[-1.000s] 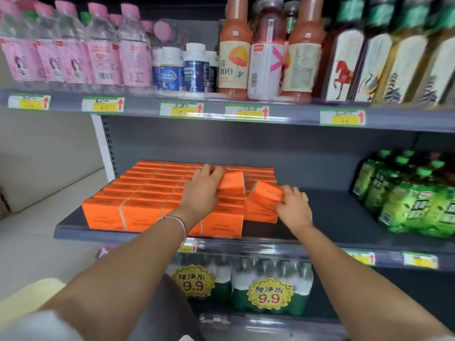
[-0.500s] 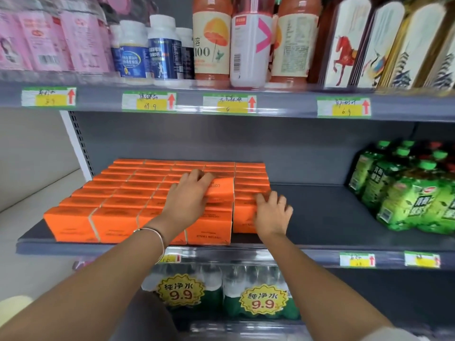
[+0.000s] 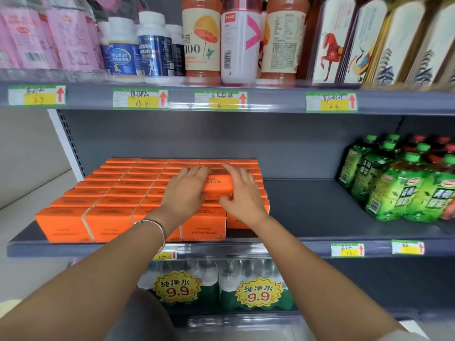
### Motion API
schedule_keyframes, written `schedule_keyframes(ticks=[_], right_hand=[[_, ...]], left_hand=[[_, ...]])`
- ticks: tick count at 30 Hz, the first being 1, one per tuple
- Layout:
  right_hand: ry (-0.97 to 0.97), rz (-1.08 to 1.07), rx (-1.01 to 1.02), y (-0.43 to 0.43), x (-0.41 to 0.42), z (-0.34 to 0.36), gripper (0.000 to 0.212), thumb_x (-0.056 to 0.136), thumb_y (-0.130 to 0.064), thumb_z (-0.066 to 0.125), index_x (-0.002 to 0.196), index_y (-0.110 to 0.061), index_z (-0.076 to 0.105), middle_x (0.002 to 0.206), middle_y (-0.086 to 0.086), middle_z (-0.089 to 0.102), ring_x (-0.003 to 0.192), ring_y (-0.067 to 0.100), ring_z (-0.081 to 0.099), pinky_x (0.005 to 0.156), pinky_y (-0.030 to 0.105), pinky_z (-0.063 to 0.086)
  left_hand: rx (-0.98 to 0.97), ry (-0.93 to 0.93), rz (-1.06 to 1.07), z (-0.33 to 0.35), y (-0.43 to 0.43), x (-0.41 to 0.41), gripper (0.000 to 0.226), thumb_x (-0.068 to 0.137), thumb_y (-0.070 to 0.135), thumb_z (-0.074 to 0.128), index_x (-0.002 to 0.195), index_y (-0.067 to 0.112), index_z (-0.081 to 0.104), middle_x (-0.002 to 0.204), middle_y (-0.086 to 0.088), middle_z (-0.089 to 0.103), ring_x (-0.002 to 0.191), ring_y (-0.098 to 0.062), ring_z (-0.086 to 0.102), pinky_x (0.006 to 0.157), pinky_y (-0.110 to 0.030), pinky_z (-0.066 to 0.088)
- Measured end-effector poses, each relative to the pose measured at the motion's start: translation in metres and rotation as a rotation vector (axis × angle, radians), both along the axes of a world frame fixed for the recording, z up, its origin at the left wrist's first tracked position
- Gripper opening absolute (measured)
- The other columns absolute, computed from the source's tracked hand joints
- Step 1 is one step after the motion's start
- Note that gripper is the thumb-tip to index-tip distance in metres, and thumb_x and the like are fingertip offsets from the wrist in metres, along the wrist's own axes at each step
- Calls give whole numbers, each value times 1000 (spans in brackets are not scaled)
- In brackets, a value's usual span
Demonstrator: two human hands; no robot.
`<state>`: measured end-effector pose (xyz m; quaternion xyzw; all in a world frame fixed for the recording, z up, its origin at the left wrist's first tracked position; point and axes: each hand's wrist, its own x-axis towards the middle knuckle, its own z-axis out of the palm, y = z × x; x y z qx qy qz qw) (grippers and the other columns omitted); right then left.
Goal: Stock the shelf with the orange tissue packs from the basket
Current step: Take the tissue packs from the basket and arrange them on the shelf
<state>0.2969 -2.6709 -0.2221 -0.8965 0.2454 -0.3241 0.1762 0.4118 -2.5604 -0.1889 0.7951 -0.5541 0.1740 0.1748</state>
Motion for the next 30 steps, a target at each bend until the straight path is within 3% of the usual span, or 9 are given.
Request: schedule_keyframes(ticks=[3,6,8,13,16,19,24,27,30], right_hand=[[-78,42,89,3,6,4,55,80,-21,67,131,-17,48,132,3,51,123,24,45,99,33,39],[-176,-89,168,2,-8,10,42,79,-20,65,120,-18,54,122,0,56,108,19,53,81,28,41],[-243,-193,226,-4,-23,10,36,79,-19,63,114,-20,56,116,-1,58,103,21,55,79,30,41],[-251,-314,391,-15,-66,-14,30,68,-30,49,96,-25,57,102,-2,60,94,24,58,77,33,44],[-89,-359,371,-18,-79,-38,23,81,-19,56,103,-21,57,102,-4,57,94,24,57,72,33,43],[-7,-347,340,-21,-73,-57,33,82,-15,57,115,-20,56,109,0,54,105,26,54,75,33,45],[90,-349,192,-19,-51,-67,50,80,-17,61,128,-19,51,126,7,40,120,27,37,91,37,46],[180,-385,47,-15,-47,-71,53,78,-24,62,129,-21,50,127,7,40,115,29,40,95,39,43],[247,-377,-34,-13,-51,-75,51,81,-32,59,130,-23,50,125,6,45,112,28,44,94,39,43]], left_hand=[[-66,67,-46,3,1,-1,50,79,6,62,125,14,47,120,-7,52,109,-30,47,88,-38,40],[-194,209,-146,5,2,-2,58,75,-2,64,129,9,45,124,-13,45,118,-32,42,101,-36,35],[-214,243,-149,2,5,-6,63,79,2,65,135,11,40,132,-12,40,124,-31,37,106,-34,30],[171,201,-104,-22,9,-14,63,87,22,61,142,24,31,138,-5,38,127,-26,35,103,-39,37],[376,153,-88,-41,6,-15,65,88,26,59,145,29,27,145,-1,35,133,-25,32,108,-41,33],[468,99,-103,-53,6,-14,65,90,27,56,146,33,24,152,3,28,139,-23,27,114,-46,25],[450,14,-85,-58,2,-11,66,92,21,55,146,36,22,152,6,29,139,-20,28,113,-43,23],[427,2,-30,-59,-5,-11,65,92,21,53,146,39,22,151,7,30,137,-21,31,110,-43,27],[369,-48,34,-63,-15,-16,58,91,14,51,140,41,34,142,8,44,129,-22,43,102,-41,37]])
